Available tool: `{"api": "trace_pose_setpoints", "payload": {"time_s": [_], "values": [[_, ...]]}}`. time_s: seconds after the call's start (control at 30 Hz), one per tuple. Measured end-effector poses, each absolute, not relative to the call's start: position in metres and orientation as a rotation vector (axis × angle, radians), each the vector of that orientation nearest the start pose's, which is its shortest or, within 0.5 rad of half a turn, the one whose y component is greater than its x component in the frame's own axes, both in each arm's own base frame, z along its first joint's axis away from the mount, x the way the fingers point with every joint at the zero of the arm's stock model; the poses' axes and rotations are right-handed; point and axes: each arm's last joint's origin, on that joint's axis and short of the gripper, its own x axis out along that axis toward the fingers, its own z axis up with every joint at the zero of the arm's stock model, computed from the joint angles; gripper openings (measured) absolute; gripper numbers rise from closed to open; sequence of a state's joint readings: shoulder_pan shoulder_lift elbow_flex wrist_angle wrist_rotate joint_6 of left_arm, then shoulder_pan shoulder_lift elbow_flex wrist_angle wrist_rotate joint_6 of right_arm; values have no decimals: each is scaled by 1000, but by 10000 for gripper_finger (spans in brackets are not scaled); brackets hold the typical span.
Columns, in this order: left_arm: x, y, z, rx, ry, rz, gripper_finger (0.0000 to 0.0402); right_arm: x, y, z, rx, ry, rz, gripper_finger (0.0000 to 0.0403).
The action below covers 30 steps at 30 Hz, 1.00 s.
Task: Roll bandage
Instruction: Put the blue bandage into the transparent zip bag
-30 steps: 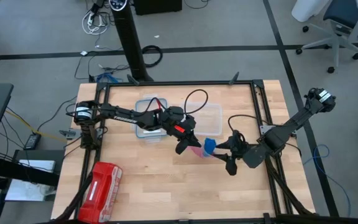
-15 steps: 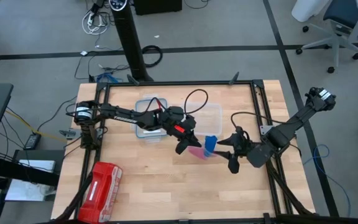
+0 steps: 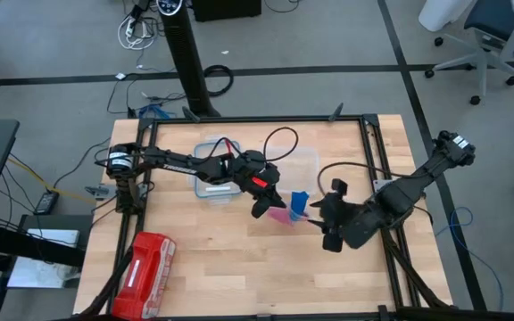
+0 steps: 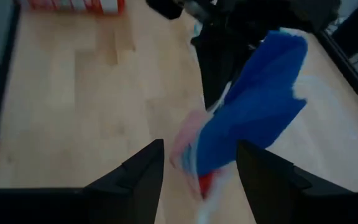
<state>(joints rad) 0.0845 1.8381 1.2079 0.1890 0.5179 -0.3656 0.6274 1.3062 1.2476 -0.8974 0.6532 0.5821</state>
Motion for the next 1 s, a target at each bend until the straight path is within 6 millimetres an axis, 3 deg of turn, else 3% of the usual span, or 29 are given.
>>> {"api": "trace_pose_setpoints", "payload": {"time_s": [0.2, 0.33, 0.5, 1.0], "values": [[405, 20, 219, -464, 530, -336, 0, 244, 136, 352, -134, 830, -240, 197], [406, 18, 220, -446, 524, -343, 0, 258, 133, 371, -108, 851, -233, 197], [405, 17, 219, -422, 525, -352, 0, 272, 121, 381, -37, 961, -213, 203], [405, 16, 218, -378, 529, -384, 0, 287, 87, 390, 107, 1117, -162, 342]]}}
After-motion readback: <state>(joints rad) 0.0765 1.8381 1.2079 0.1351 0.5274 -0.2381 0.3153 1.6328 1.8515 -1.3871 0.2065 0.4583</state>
